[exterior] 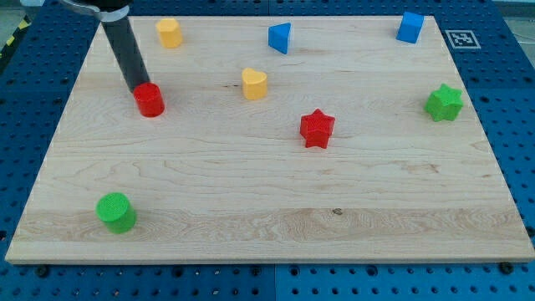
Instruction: Keep the red circle to the left of the red star
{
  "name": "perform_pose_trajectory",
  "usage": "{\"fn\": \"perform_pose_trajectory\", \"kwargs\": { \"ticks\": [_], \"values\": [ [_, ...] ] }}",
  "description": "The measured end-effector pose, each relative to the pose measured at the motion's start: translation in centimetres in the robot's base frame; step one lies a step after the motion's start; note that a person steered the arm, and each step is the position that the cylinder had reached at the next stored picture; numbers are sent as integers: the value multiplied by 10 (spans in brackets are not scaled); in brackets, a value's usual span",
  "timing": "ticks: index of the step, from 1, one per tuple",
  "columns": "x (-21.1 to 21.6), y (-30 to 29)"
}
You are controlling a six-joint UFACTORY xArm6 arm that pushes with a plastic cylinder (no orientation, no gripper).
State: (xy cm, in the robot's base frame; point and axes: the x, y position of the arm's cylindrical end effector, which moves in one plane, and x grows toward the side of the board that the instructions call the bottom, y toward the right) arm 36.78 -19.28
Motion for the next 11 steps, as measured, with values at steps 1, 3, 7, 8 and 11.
{"fn": "perform_pose_trajectory", "kwargs": {
  "ticks": [1, 3, 7, 8, 11],
  "values": [
    [0, 0],
    [12, -3],
    [22, 79],
    [22, 79],
    [41, -8]
  ]
}}
